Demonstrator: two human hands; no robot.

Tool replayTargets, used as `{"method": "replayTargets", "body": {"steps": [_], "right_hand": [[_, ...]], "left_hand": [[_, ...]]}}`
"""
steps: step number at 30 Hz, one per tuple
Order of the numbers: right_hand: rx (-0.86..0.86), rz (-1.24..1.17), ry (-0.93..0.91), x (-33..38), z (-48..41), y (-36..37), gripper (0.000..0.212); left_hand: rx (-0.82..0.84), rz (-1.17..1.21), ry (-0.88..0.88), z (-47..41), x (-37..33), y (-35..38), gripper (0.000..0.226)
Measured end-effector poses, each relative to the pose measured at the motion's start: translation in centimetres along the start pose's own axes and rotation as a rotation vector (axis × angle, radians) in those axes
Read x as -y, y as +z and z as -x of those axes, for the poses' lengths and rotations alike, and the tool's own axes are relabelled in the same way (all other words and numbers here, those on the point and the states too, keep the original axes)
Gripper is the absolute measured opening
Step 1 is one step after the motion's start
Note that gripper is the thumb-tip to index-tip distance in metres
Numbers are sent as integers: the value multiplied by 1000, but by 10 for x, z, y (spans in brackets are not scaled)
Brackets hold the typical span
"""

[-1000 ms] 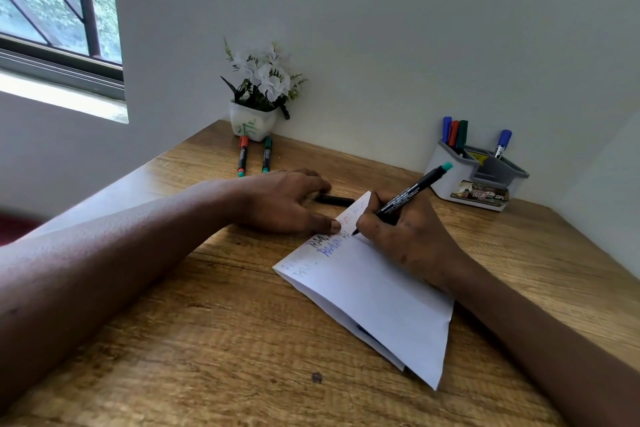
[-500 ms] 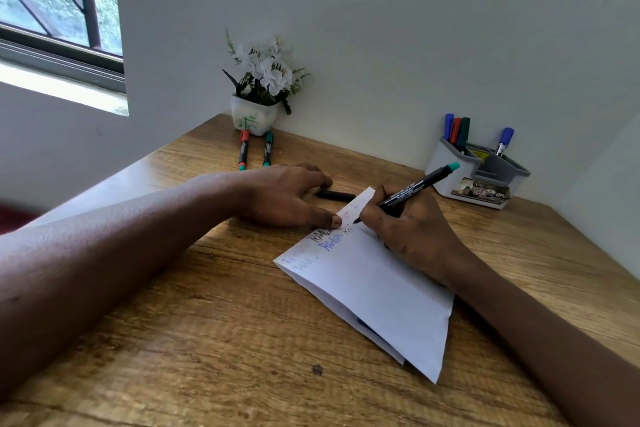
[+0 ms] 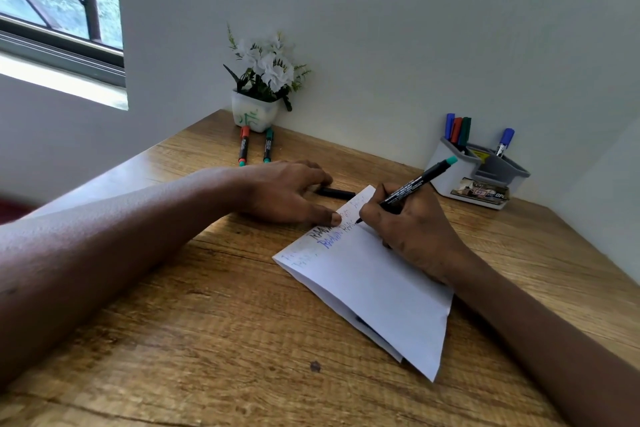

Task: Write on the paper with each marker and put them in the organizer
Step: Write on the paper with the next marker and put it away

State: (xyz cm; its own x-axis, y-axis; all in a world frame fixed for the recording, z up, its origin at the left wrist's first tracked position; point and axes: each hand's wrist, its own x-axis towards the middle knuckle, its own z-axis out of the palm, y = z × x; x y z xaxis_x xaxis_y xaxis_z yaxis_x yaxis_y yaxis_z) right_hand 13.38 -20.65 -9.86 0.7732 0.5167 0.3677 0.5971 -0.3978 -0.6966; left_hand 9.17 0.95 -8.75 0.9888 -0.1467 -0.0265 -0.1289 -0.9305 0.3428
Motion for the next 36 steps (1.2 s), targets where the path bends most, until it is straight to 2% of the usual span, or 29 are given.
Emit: {"method": "replayTargets", "body": {"steps": [13, 24, 28, 33, 36], "right_hand": [[-35, -86, 127, 3, 0, 0, 19], [-1, -52, 165, 9, 2, 1, 25], [-65, -4, 164, 8, 1, 2, 22], [-114, -166, 306, 7, 1, 3, 16], [-158, -412, 393, 3, -3, -3, 15]], "left_hand": [[9, -4, -11, -1, -1, 0, 82], [10, 2, -15, 1, -1, -1, 82], [11, -1, -19, 0, 0, 0, 82], [-19, 17, -7, 3, -2, -1, 74], [-162, 54, 15, 1, 0, 4, 54]]}}
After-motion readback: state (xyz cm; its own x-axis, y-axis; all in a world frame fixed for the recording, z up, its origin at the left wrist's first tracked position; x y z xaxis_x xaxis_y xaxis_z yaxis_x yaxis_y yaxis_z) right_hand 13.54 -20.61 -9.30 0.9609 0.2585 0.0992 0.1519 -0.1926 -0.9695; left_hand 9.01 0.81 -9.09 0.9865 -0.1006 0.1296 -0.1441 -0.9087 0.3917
